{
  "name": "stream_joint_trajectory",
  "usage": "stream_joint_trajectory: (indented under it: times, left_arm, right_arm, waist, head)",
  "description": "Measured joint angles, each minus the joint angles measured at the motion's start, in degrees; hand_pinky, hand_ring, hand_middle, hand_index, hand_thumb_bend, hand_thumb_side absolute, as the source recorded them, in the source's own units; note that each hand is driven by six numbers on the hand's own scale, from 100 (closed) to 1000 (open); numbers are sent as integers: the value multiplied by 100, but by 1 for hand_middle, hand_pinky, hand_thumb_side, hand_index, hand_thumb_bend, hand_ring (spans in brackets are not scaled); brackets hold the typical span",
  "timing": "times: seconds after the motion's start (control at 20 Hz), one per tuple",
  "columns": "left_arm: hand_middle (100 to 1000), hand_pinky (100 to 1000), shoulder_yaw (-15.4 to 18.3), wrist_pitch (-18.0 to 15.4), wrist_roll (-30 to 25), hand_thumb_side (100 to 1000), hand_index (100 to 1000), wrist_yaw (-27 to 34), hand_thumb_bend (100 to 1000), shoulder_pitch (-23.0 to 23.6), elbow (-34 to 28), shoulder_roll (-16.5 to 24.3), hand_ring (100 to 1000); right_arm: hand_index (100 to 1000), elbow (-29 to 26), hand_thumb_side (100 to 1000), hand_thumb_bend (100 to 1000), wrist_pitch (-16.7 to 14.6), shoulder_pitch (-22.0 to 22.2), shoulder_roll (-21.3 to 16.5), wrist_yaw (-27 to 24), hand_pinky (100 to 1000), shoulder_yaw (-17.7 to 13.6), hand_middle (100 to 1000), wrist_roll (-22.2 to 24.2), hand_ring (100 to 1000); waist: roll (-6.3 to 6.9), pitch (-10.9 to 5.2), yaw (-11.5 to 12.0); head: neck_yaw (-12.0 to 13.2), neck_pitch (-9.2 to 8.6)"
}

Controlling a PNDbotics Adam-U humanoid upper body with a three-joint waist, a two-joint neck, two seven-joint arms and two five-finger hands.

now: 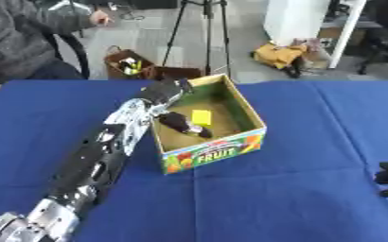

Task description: Pick up objects on the table and place them in the box.

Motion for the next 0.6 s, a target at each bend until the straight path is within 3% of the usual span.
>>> stream_joint_trajectory:
  times: [0.3,0.6]
  left_arm:
    - [831,866,1,91,88,883,851,659,1000,193,-623,184,852]
    - [809,849,36,302,217,863,834,1621,1000,742,-1610,488,836]
  right_arm:
    - [781,0,989,100,-8,8,1,0,617,-26,635,-10,707]
    - [781,2,989,100,-8,57,1,0,617,-45,634,-33,706]
  waist:
    - [-17,-23,77]
    - [-5,-66,199]
  head:
    - [-31,0]
    - [-98,2]
